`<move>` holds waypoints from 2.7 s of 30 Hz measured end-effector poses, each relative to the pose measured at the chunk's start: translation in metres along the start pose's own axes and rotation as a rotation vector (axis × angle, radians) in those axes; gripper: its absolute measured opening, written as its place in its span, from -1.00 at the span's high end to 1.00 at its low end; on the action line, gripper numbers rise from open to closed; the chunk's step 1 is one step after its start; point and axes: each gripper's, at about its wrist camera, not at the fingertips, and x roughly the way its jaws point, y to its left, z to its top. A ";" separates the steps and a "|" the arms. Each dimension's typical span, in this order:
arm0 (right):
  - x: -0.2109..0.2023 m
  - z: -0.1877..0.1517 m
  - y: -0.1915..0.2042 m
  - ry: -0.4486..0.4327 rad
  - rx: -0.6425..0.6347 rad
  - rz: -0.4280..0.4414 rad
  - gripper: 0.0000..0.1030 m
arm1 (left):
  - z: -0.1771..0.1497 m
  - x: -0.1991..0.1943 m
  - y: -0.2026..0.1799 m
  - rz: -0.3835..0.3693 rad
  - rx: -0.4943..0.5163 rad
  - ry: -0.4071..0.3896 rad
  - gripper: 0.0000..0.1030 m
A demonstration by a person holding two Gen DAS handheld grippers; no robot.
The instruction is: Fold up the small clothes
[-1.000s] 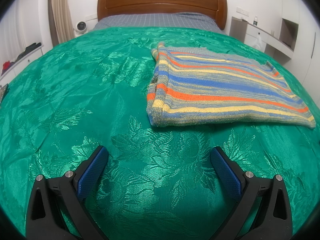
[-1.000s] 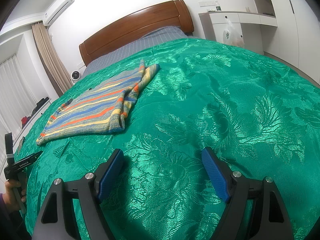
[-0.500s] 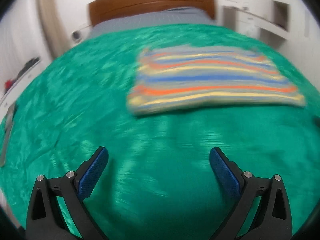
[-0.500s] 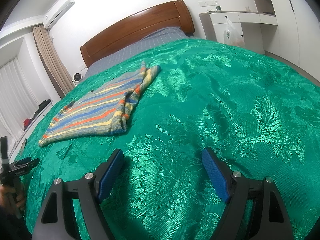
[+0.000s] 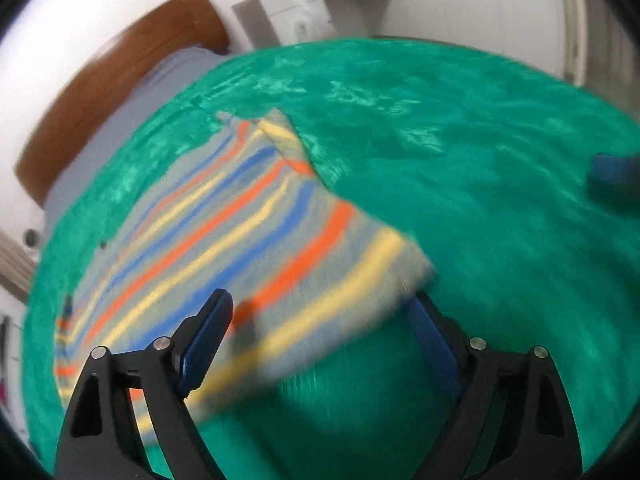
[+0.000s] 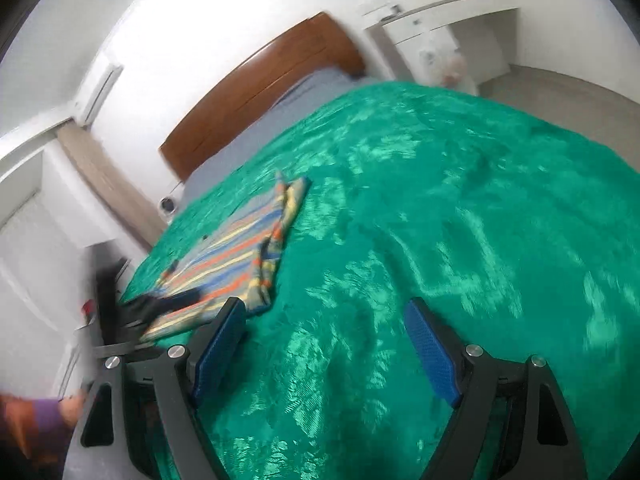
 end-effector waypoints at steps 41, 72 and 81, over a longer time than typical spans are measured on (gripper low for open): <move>0.367 0.045 0.342 0.526 -0.181 0.357 0.19 | -0.231 -0.083 0.279 0.005 -0.954 0.022 -0.27; 0.294 0.035 0.236 0.511 -0.179 0.255 -0.34 | -0.173 0.044 0.378 -0.189 -0.851 0.196 -0.79; 0.312 -0.007 0.324 0.467 -0.559 0.087 0.45 | -0.146 0.032 0.354 -0.226 -0.795 0.151 0.69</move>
